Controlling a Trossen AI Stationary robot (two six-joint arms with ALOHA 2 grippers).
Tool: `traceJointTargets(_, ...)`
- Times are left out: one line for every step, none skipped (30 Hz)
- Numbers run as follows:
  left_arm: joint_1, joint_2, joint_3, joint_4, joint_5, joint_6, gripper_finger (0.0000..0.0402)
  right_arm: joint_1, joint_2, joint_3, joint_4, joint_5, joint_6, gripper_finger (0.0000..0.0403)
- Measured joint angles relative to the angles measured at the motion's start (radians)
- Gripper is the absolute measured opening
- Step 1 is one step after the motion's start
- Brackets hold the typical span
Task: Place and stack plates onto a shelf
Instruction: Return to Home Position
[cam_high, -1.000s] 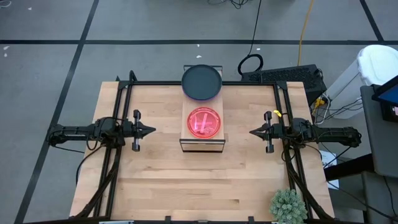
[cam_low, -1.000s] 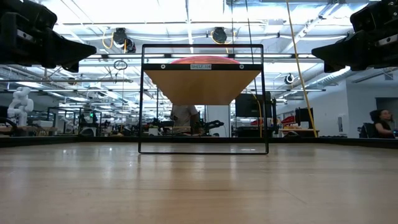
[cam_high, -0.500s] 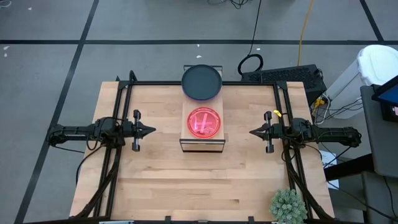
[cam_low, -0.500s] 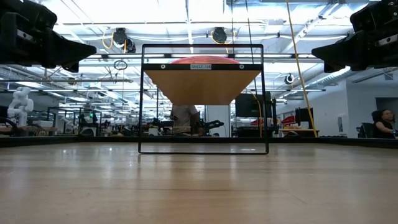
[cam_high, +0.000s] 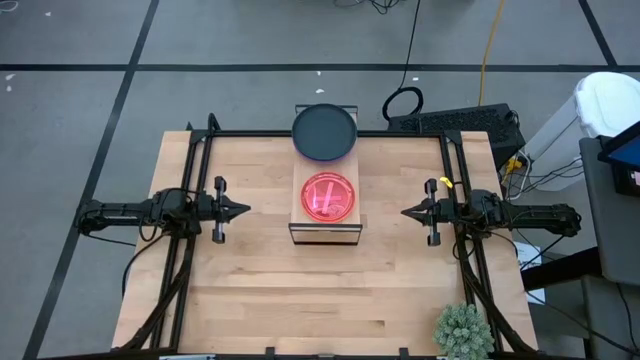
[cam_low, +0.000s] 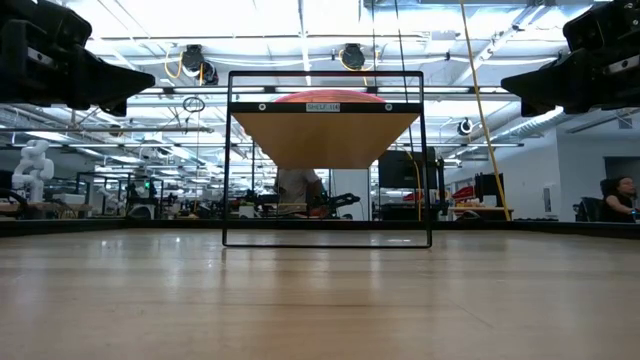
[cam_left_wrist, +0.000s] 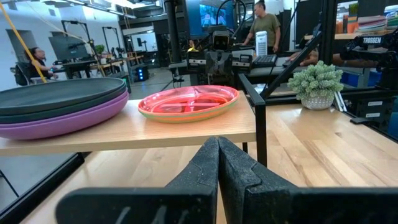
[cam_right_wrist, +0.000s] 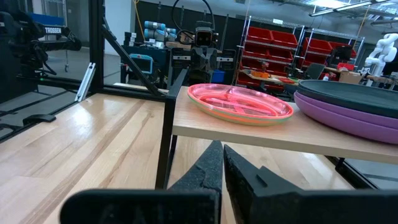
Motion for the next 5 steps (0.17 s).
traceJointTargets(0.0,0.0,0.0,0.0,0.0,0.0,0.0003,0.0,0.0,0.0,0.0,0.0,0.0,0.0)
traceJointTargets(0.0,0.0,0.0,0.0,0.0,0.0,0.0003,0.0,0.0,0.0,0.0,0.0,0.0,0.0)
traceJointTargets(0.0,0.0,0.0,0.0,0.0,0.0,0.0003,0.0,0.0,0.0,0.0,0.0,0.0,0.0)
traceJointTargets(0.0,0.0,0.0,0.0,0.0,0.0,0.0003,0.0,0.0,0.0,0.0,0.0,0.0,0.0)
traceJointTargets(0.0,0.0,0.0,0.0,0.0,0.0,0.0003,0.0,0.0,0.0,0.0,0.0,0.0,0.0)
